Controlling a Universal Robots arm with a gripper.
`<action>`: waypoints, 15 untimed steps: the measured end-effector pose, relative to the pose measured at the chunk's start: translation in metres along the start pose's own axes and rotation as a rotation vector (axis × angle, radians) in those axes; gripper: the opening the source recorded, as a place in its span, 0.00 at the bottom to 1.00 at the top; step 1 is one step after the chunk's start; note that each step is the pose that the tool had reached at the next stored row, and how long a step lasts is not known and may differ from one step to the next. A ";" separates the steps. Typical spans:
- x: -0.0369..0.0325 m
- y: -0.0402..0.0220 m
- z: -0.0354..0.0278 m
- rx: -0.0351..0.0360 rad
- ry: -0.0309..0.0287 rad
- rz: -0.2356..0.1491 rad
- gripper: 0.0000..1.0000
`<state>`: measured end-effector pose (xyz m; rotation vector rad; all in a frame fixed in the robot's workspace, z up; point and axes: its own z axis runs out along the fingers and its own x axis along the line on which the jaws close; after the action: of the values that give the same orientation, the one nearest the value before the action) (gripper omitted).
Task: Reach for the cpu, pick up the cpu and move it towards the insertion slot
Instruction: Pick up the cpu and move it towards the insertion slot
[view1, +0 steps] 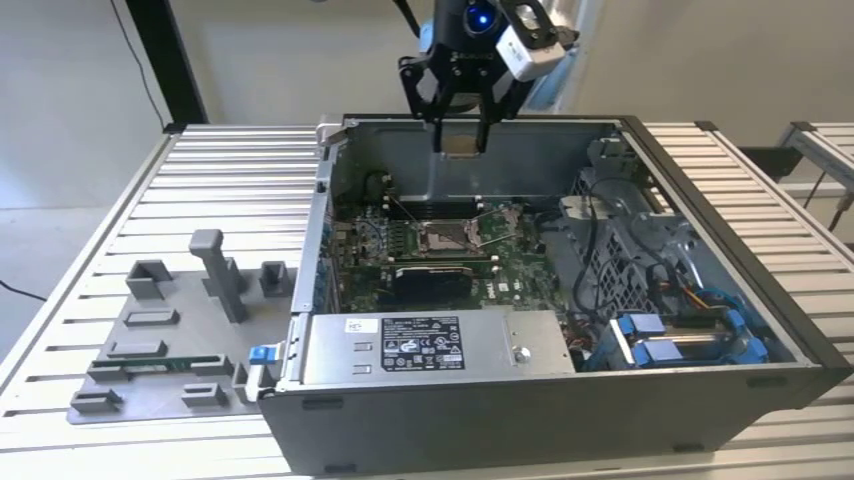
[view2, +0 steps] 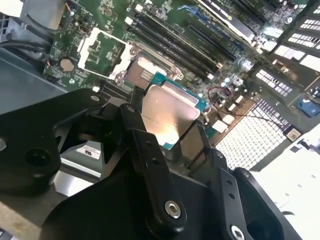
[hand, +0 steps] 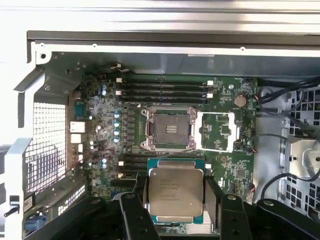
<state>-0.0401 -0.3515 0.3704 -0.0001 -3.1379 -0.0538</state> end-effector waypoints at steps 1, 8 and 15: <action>-0.0006 0.0008 0.0002 0.0001 0.0001 0.000 0.00; -0.0023 0.0089 0.0019 0.0000 0.0000 0.000 0.00; -0.0024 0.0180 0.0036 0.0000 0.0000 0.000 0.00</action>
<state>-0.0377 -0.3334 0.3674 -0.0002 -3.1379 -0.0538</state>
